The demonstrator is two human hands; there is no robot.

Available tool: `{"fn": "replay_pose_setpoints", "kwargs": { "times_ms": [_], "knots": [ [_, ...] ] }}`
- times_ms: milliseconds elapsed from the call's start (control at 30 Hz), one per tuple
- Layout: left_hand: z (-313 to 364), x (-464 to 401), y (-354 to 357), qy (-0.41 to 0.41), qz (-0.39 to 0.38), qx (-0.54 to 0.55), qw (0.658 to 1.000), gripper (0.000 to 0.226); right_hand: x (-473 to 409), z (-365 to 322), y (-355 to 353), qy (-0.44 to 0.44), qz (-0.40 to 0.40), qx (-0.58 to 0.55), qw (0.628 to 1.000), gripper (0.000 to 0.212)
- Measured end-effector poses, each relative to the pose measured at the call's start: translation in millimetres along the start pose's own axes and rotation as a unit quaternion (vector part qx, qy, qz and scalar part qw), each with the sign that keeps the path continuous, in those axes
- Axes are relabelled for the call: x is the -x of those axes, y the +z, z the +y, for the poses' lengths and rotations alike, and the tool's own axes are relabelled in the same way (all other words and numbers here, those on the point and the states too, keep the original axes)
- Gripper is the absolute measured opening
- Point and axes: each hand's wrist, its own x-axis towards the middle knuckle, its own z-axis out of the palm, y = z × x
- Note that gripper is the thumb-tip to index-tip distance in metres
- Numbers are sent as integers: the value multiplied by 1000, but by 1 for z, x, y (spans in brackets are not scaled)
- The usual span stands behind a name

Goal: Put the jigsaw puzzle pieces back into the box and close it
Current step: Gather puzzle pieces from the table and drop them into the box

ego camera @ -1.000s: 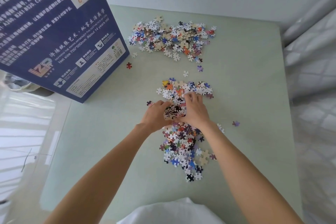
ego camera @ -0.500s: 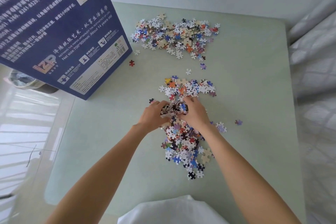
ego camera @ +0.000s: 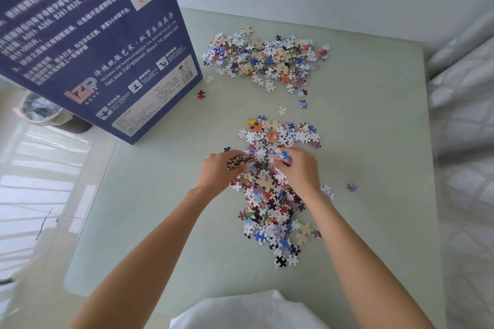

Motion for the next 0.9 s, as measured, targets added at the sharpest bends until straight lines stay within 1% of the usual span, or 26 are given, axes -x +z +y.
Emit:
{"fn": "replay_pose_setpoints", "kwargs": {
  "times_ms": [133, 233, 300, 433, 533, 600, 633, 733, 800, 900],
  "knots": [
    [-2, 8, -3, -16, 36, 34, 999, 32, 7, -2, -7, -20, -8, 26, 999, 39],
    [6, 18, -13, -3, 76, 73, 994, 30, 12, -8, -18, -46, 7, 29, 998, 37],
    [13, 27, -21, 3, 96, 102, 990, 30, 17, -15, -27, -57, 3, 20, 998, 37],
    [30, 43, -44, 32, 88, 108, 990, 31, 29, -29, -51, -63, -6, -24, 998, 42],
    [47, 50, -76, 77, 90, 102, 988, 29, 34, -44, -70, -63, -6, -68, 996, 45],
    [61, 53, -113, 129, 131, 97, 978, 29, 31, -62, -84, -74, 2, -97, 993, 45],
    [69, 55, -137, 156, 164, 93, 970, 29, 28, -74, -92, -88, 10, -110, 990, 44],
    [91, 62, -213, 220, 280, 83, 931, 31, 16, -122, -117, -160, 45, -132, 977, 40],
    [98, 64, -256, 241, 344, 69, 905, 32, 5, -157, -132, -209, 61, -153, 964, 36],
    [93, 55, -306, 232, 414, 63, 878, 31, -19, -214, -148, -277, 72, -178, 941, 34]
  ]
}}
